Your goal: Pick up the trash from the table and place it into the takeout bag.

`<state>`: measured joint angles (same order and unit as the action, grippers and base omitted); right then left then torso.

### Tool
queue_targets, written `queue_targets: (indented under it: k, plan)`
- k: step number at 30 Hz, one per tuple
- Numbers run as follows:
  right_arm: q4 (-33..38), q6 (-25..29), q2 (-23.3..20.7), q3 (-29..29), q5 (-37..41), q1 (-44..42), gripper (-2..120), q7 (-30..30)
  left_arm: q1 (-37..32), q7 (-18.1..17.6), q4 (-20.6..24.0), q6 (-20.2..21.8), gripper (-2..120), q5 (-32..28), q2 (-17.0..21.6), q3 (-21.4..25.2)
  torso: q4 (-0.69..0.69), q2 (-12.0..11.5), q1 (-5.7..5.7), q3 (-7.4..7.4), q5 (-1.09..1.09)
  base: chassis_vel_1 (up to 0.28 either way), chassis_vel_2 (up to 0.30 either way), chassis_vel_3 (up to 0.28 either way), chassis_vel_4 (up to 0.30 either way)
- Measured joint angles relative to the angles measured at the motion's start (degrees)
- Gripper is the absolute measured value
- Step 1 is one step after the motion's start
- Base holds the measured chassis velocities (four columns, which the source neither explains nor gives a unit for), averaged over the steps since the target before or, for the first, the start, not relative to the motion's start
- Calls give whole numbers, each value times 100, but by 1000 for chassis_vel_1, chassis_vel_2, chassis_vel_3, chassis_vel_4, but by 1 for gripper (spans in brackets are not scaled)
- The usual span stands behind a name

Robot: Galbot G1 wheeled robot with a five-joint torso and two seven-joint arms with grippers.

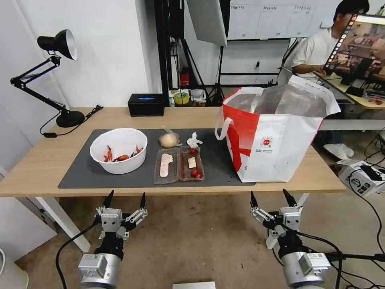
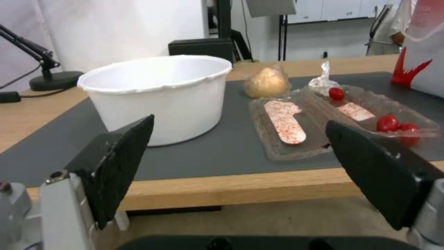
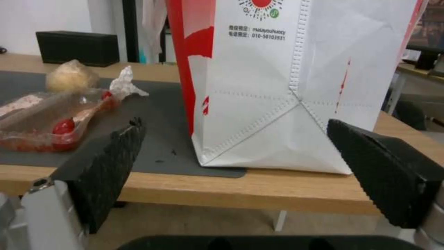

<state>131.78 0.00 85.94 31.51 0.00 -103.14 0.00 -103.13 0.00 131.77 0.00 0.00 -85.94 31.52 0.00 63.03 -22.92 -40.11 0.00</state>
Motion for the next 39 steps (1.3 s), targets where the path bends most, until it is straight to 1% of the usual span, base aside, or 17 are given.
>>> queue_targets:
  k: [39]
  plan:
    - [0, 0, 0, 0, 0, 0, 100, 0, 0, 0, 0, 0, 100, 0, 0, 0, 0, 0, 0, 0, 0, 0, 0, 0, 0]
